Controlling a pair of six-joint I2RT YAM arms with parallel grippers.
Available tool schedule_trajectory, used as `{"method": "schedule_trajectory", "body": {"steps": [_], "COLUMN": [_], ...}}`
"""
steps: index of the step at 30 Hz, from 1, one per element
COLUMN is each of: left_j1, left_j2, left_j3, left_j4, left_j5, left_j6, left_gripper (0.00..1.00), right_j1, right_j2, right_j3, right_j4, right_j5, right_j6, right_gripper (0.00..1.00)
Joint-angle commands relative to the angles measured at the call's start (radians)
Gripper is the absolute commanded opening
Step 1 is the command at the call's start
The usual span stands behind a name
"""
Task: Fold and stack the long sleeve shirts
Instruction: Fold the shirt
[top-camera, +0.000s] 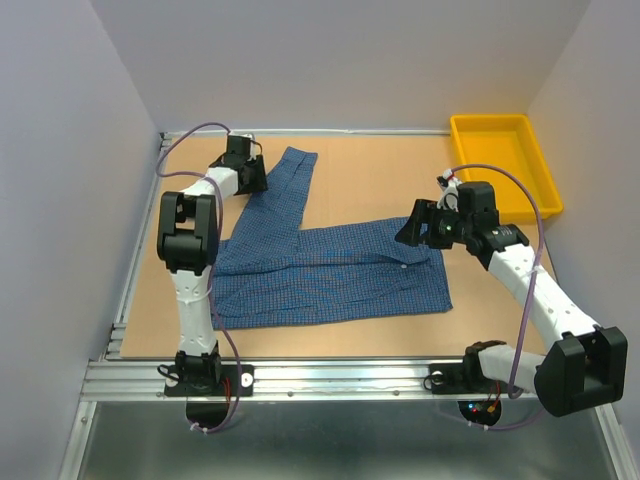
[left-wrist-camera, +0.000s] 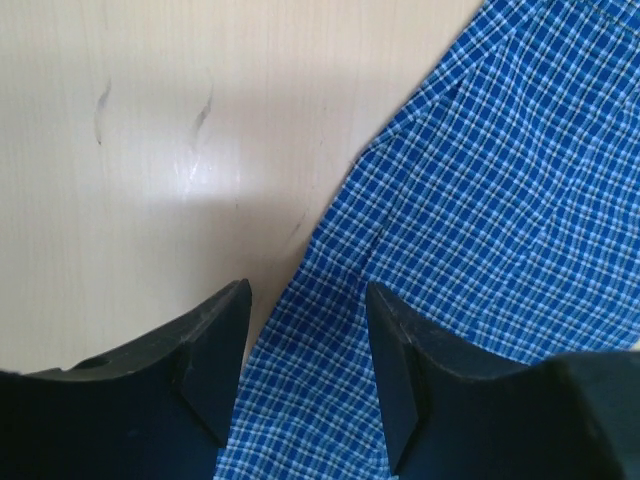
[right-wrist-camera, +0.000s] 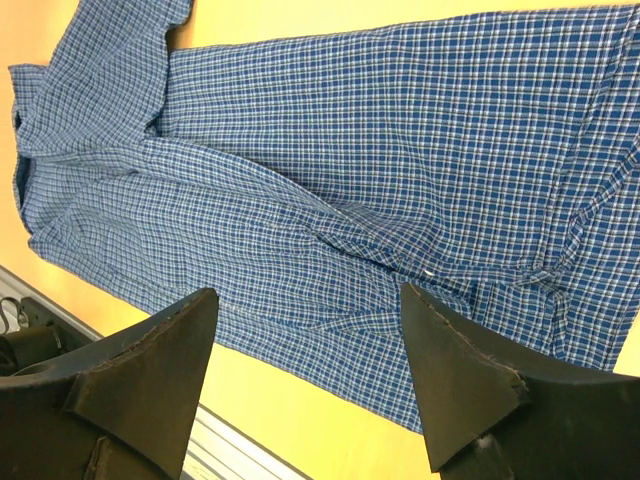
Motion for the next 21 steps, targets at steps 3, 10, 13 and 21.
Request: {"method": "schedule_trajectory", "body": {"steps": [3, 10, 13, 21], "left_j1": [-0.013, -0.030, -0.034, -0.045], "left_j2": [0.034, 0.048, 0.028, -0.064], "left_j3": [0.071, 0.068, 0.051, 0.047], "left_j4": [-0.063, -0.088, -0.088, -0.111], "left_j5": [-0.009, 0.022, 0.045, 0.075], "left_j6": [0.005, 0.012, 0.020, 0.051], "left_gripper": [0.58, 0.42, 0.15, 0.00], "right_j1": [-0.001, -0.001, -0.003, -0.001], "right_j2": [-0.020, -0.017, -0.011, 0.001], "right_j3": [0.002, 0.018, 0.024, 0.051], "right_j4": [0.039, 0.039, 0.039, 0.041], "right_j5": [-0.021, -0.010, -0.012, -0.006], "right_j6": [0.002, -0.002, -0.005, -0.015], "right_gripper": [0.79, 0.79, 0.79, 0.79]}}
